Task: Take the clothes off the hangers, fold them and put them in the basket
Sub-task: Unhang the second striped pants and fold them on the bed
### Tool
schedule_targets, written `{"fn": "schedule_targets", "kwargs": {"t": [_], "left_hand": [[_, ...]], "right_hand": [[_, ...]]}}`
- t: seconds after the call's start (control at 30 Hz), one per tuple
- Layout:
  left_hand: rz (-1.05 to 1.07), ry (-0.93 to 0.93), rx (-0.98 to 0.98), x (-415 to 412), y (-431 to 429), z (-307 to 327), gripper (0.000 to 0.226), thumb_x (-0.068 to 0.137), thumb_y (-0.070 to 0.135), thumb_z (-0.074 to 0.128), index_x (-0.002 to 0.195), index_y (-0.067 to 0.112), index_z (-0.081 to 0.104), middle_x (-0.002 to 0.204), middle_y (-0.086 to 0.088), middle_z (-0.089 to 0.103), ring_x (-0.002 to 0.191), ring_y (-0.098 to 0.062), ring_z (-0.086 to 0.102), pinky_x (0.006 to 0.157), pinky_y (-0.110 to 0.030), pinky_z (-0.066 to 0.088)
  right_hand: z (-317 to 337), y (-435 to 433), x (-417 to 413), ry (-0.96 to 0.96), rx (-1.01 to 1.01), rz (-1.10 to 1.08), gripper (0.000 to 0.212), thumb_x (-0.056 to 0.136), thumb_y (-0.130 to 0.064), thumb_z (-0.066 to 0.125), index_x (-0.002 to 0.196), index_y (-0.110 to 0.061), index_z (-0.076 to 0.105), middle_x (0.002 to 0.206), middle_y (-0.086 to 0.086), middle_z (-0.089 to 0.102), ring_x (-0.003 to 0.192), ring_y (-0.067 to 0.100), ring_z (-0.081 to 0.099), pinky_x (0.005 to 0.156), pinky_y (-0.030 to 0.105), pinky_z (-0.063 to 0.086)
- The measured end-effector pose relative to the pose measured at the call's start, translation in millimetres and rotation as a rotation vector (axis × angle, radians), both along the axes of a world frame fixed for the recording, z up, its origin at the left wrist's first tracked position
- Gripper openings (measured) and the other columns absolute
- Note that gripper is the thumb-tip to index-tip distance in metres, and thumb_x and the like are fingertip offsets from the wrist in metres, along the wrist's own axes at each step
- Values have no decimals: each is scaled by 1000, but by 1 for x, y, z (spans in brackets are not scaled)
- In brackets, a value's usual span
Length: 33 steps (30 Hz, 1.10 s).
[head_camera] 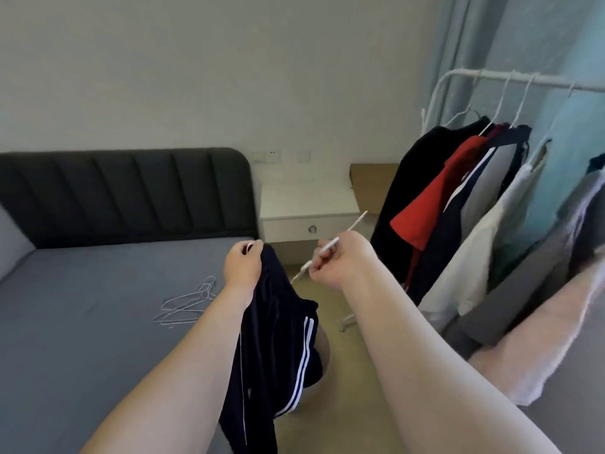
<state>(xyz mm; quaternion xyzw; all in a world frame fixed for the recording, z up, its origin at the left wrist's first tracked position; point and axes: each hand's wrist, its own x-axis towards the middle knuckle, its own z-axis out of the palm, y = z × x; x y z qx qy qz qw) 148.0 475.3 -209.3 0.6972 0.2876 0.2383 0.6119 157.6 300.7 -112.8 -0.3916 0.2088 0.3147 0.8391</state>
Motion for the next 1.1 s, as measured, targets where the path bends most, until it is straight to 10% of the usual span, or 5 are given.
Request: {"fn": "schedule_targets", "kwargs": {"t": [0.2, 0.4, 0.57, 0.93, 1.1], "left_hand": [[153, 24, 199, 22, 93, 13, 20, 78, 26, 72, 97, 28, 64, 92, 16, 61, 89, -14, 60, 75, -32, 51], [304, 104, 480, 28, 170, 22, 33, 79, 8, 60, 93, 37, 64, 102, 6, 56, 86, -17, 55, 65, -29, 41], [430, 160, 637, 19, 232, 21, 37, 76, 0, 58, 86, 33, 67, 92, 4, 51, 84, -22, 55, 66, -34, 46], [384, 443, 873, 50, 280, -22, 37, 76, -4, 58, 88, 28, 71, 90, 0, 52, 82, -27, 53, 66, -35, 42], [369, 636, 857, 77, 314, -51, 34, 77, 0, 58, 93, 26, 73, 95, -3, 54, 87, -29, 54, 74, -39, 46]], "right_hand": [[-4, 73, 25, -116, -180, 211, 17, 78, 5, 51, 81, -12, 50, 60, -4, 34, 46, 10, 30, 41, 24, 43], [-18, 158, 48, -183, -169, 341, 53, 74, 16, 21, 111, -4, 53, 76, 10, 41, 58, 15, 39, 102, 63, 43], [-35, 225, 79, -333, -219, 489, 85, 79, 20, 23, 145, -30, 43, 153, 21, 15, 90, 31, 66, 76, 52, 56], [-134, 321, 135, -279, -351, 723, 71, 79, 22, 43, 143, -9, 40, 126, 23, 47, 98, 45, 68, 78, 42, 60], [-198, 349, 188, -239, -586, 902, 30, 85, 25, 30, 98, 3, 47, 95, 15, 48, 77, 35, 64, 51, 33, 56]]}}
